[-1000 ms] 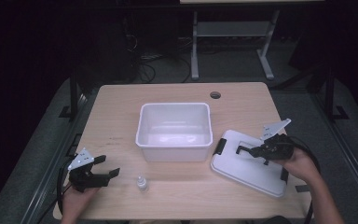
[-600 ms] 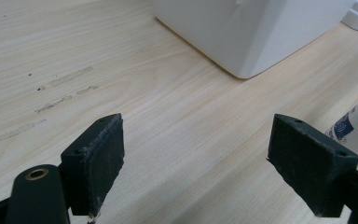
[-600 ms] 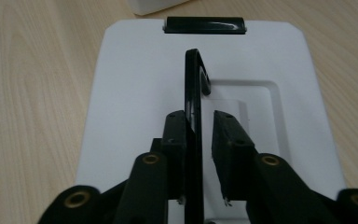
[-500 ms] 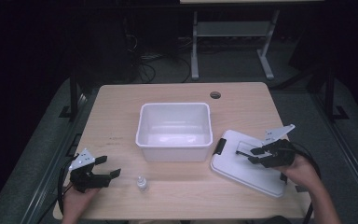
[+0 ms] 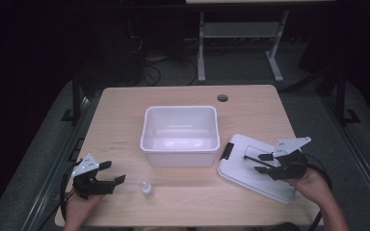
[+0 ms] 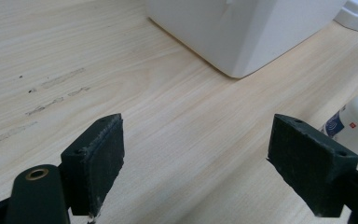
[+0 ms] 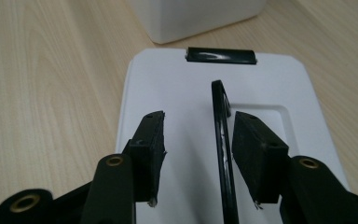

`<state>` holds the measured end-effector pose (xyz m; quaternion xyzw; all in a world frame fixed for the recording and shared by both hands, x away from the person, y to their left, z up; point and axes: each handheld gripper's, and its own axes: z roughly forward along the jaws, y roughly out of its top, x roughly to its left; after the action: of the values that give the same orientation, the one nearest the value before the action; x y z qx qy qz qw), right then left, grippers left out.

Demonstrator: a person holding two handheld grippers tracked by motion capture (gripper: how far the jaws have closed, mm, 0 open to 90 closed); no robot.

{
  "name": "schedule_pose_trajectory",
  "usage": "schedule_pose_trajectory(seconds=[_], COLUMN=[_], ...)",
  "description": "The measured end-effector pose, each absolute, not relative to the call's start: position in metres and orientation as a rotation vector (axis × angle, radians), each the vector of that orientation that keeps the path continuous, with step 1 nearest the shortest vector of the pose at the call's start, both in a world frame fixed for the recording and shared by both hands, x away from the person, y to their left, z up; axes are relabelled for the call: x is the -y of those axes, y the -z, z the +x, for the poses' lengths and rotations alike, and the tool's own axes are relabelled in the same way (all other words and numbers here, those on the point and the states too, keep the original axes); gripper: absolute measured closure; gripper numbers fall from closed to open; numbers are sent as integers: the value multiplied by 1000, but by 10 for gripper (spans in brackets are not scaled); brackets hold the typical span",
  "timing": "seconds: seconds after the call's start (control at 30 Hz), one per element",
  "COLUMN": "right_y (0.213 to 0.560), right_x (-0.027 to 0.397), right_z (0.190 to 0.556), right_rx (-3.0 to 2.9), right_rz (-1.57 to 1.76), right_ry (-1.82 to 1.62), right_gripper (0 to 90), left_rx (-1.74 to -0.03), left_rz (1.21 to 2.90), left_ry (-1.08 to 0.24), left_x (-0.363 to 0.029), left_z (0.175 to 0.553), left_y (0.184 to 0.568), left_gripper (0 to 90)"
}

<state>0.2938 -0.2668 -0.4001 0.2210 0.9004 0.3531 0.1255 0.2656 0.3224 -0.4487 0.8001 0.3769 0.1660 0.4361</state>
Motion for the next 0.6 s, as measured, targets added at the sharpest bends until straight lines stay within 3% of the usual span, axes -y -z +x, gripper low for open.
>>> schedule_pose_trajectory(seconds=[0.37,0.6], right_y=[407,419], right_x=[256,246], right_z=[274,269], right_rx=[-2638,-2627], right_rz=[583,580], right_ry=[-1055,-1074], right_gripper=[549,499], left_rx=[-916,-881], left_rz=[2005,2035], left_ry=[-379,-342], left_x=[-321,-317], left_z=[265,265], left_y=[447,444], left_gripper=[187,215])
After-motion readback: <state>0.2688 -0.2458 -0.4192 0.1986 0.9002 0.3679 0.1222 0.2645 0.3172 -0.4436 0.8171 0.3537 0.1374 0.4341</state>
